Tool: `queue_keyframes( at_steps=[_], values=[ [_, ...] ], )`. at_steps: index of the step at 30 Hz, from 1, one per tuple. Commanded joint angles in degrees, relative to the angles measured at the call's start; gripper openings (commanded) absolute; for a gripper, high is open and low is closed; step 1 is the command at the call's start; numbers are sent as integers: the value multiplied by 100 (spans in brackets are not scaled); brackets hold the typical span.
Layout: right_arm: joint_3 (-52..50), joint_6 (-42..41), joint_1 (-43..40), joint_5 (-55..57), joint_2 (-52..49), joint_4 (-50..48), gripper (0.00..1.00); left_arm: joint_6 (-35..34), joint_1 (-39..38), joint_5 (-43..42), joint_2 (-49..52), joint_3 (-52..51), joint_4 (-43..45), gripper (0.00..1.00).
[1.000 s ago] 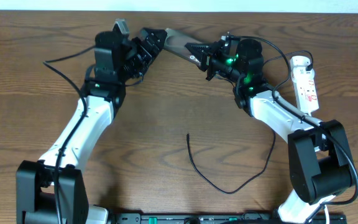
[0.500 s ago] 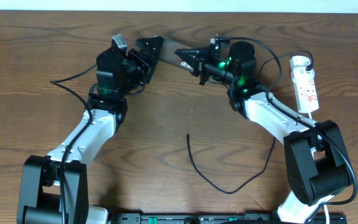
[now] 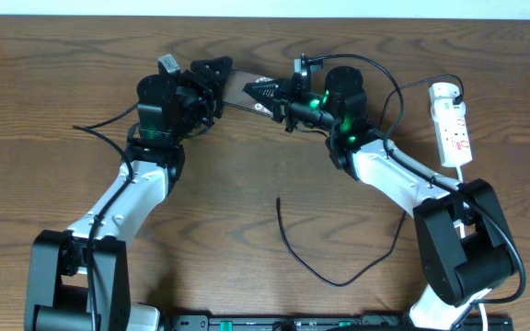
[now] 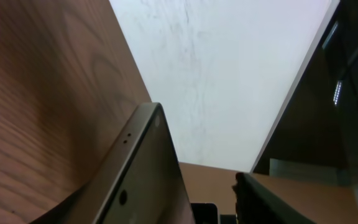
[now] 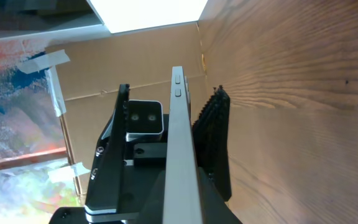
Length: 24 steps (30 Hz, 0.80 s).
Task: Plug charger to phone and switch on socket
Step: 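Raise the phone with both grippers and rotate it upright, then regrasp the phone with the left gripper and release the right gripper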
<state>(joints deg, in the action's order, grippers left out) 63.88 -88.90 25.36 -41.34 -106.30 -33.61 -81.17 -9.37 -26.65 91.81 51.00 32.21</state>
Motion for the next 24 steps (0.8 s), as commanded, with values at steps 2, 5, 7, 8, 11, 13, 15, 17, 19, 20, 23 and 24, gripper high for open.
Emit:
queue_keyframes(
  at_steps=[2,5,7,8,11,13,15,17,19,20,23,24],
  values=[
    [50,109,109,-210,20,-20,1,-44,39,-31,-83,-22,48,59],
    [50,-70,111,-144,20,-4,1,-127,142,-125,-83,-22,142,59],
    [50,-175,111,-105,20,-4,1,-127,186,-247,-83,-22,275,59],
    [50,-197,111,-81,20,-4,1,-129,205,-310,-83,-22,372,59],
    [50,-247,122,-55,20,-4,1,-195,234,-402,-83,-22,529,59],
    [50,-260,127,-55,20,-4,1,-192,234,-428,-83,-22,544,60],
    [50,-260,131,-55,20,-7,1,-190,234,-463,-83,-46,544,61],
    [50,-260,131,-55,20,-7,1,-192,234,-461,-83,-142,675,61],
    [50,-262,131,-52,20,-7,1,-216,234,-439,-83,-299,942,61],
    [50,-280,131,-48,20,-9,1,-247,234,-437,-83,-378,1088,61],
    [50,-280,131,-39,20,-9,1,-365,234,-352,-83,-704,1589,61],
    [50,-280,133,-39,20,-9,1,-365,234,-328,-83,-791,1679,61]
  ],
)
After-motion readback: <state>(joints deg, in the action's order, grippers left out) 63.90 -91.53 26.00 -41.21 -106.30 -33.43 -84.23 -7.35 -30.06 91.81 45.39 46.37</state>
